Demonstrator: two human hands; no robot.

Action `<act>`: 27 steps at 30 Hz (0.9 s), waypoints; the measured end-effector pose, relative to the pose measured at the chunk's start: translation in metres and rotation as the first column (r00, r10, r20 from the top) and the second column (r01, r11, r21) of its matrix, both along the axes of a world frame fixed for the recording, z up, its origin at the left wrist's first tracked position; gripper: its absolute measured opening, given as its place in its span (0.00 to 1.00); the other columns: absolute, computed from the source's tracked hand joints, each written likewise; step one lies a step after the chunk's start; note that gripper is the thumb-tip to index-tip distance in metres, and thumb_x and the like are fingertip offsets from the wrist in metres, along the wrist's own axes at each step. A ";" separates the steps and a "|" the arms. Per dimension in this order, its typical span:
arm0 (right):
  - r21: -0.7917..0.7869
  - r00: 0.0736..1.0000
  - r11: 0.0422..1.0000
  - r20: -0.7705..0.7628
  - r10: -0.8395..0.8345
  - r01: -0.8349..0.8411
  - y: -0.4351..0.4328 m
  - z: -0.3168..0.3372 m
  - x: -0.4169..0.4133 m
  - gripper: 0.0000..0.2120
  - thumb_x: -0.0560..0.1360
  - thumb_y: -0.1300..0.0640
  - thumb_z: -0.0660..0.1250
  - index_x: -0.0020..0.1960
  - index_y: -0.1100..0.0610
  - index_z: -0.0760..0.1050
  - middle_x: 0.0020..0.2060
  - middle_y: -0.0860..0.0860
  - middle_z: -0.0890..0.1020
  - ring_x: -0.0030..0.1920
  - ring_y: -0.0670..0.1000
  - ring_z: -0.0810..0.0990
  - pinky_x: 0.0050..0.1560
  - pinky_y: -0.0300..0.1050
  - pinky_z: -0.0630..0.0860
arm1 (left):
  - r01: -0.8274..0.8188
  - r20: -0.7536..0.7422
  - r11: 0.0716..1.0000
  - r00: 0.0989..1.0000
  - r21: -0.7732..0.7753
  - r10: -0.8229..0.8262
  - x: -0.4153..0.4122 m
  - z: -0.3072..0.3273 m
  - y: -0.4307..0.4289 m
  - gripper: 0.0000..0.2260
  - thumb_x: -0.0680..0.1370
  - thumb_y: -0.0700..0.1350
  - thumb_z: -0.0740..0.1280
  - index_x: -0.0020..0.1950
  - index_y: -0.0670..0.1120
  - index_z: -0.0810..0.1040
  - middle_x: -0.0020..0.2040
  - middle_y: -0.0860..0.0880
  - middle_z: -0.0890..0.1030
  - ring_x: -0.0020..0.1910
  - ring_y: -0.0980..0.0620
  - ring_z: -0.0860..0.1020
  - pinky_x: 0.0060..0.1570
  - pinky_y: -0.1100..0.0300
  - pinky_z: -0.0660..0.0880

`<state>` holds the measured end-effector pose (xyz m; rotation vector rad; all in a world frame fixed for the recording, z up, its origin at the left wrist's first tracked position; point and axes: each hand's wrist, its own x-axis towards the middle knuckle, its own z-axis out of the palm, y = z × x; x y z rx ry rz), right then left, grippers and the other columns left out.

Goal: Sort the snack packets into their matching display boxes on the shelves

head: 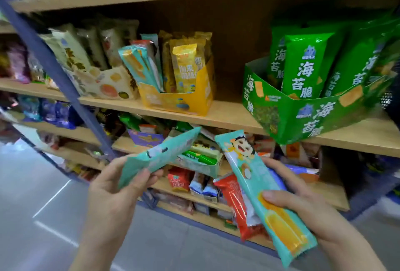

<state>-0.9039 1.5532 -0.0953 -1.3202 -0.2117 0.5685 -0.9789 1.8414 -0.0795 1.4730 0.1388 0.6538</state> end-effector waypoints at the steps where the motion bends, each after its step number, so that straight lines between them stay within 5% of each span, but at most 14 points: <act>1: 0.013 0.998 1.000 -0.063 -0.018 0.019 0.009 -0.011 -0.002 0.44 0.43 0.49 0.85 0.59 0.40 0.80 0.50 0.50 0.86 0.39 0.54 0.85 0.31 0.44 0.79 | -0.045 -0.011 0.996 0.999 0.081 0.046 -0.005 -0.009 0.003 0.12 0.63 0.52 0.81 0.44 0.53 0.85 0.47 0.51 0.84 0.47 0.53 0.83 0.49 0.59 0.80; 3: 0.063 0.982 0.996 -0.182 -0.049 0.061 0.026 -0.031 -0.005 0.34 0.56 0.56 0.79 0.61 0.41 0.78 0.47 0.50 0.87 0.37 0.52 0.83 0.31 0.44 0.78 | -0.067 -0.076 0.975 0.993 0.212 0.085 -0.012 -0.022 0.006 0.13 0.66 0.34 0.76 0.40 0.54 0.86 0.47 0.53 0.83 0.50 0.59 0.80 0.50 0.63 0.78; 5: 0.147 0.944 0.983 -0.324 -0.062 0.115 0.044 -0.048 -0.009 0.27 0.63 0.56 0.73 0.61 0.41 0.78 0.44 0.49 0.87 0.35 0.51 0.82 0.32 0.43 0.77 | 0.026 -0.106 0.970 0.994 0.242 0.000 -0.017 -0.027 0.006 0.16 0.65 0.29 0.73 0.40 0.51 0.86 0.51 0.50 0.83 0.54 0.54 0.80 0.51 0.59 0.79; 8: 0.283 0.878 0.934 -0.475 -0.061 0.218 0.067 -0.065 -0.011 0.23 0.67 0.54 0.70 0.62 0.42 0.78 0.49 0.52 0.86 0.40 0.52 0.83 0.39 0.45 0.78 | 0.197 -0.137 0.971 0.974 0.134 -0.179 -0.018 -0.030 0.004 0.12 0.67 0.32 0.73 0.41 0.48 0.85 0.53 0.47 0.83 0.58 0.48 0.80 0.49 0.56 0.80; 10: 0.297 0.863 0.914 -0.496 -0.099 0.276 0.079 -0.073 -0.011 0.21 0.69 0.54 0.70 0.61 0.43 0.78 0.52 0.53 0.86 0.43 0.53 0.84 0.40 0.46 0.79 | 0.317 -0.167 0.940 0.941 0.128 -0.295 -0.014 -0.031 0.005 0.05 0.69 0.45 0.77 0.43 0.49 0.84 0.55 0.47 0.82 0.60 0.49 0.79 0.46 0.61 0.79; 13: 0.250 0.863 0.909 -0.469 -0.189 0.334 0.096 -0.079 -0.007 0.25 0.69 0.54 0.70 0.65 0.44 0.75 0.55 0.54 0.85 0.49 0.55 0.84 0.43 0.48 0.80 | 0.426 -0.266 0.867 0.894 0.257 -0.360 -0.002 -0.048 0.009 0.17 0.62 0.60 0.78 0.42 0.51 0.84 0.55 0.51 0.80 0.56 0.53 0.78 0.49 0.65 0.74; 16: 0.183 0.862 0.905 -0.425 -0.278 0.383 0.112 -0.085 -0.001 0.27 0.67 0.55 0.72 0.66 0.44 0.74 0.56 0.54 0.84 0.53 0.58 0.84 0.49 0.54 0.81 | 0.350 -0.298 0.895 0.917 0.277 -0.266 0.022 -0.074 0.008 0.11 0.61 0.59 0.78 0.36 0.57 0.83 0.47 0.56 0.78 0.48 0.56 0.78 0.48 0.64 0.72; 18: 0.121 0.855 0.899 -0.382 -0.350 0.421 0.121 -0.088 0.006 0.26 0.68 0.58 0.74 0.64 0.43 0.75 0.53 0.54 0.85 0.50 0.60 0.85 0.49 0.56 0.82 | 0.310 -0.326 0.900 0.923 0.306 -0.207 0.041 -0.091 0.020 0.12 0.63 0.49 0.78 0.42 0.61 0.81 0.49 0.60 0.77 0.50 0.58 0.79 0.50 0.61 0.73; 22: -0.017 0.787 0.826 -0.293 -0.542 0.563 0.130 -0.102 0.025 0.23 0.73 0.64 0.72 0.59 0.41 0.75 0.48 0.50 0.87 0.43 0.57 0.86 0.41 0.53 0.83 | 0.443 -0.416 0.691 0.882 0.570 -0.222 0.099 -0.100 0.081 0.36 0.70 0.35 0.75 0.62 0.71 0.69 0.59 0.65 0.73 0.58 0.61 0.76 0.57 0.63 0.75; 27: -0.092 0.680 0.705 -0.201 -0.705 0.704 0.144 -0.116 0.038 0.22 0.73 0.64 0.72 0.58 0.40 0.76 0.54 0.52 0.85 0.46 0.58 0.86 0.42 0.53 0.83 | 0.561 -0.487 0.408 0.828 0.720 -0.280 0.193 -0.109 0.115 0.18 0.75 0.38 0.71 0.63 0.52 0.80 0.60 0.54 0.81 0.59 0.58 0.76 0.62 0.63 0.72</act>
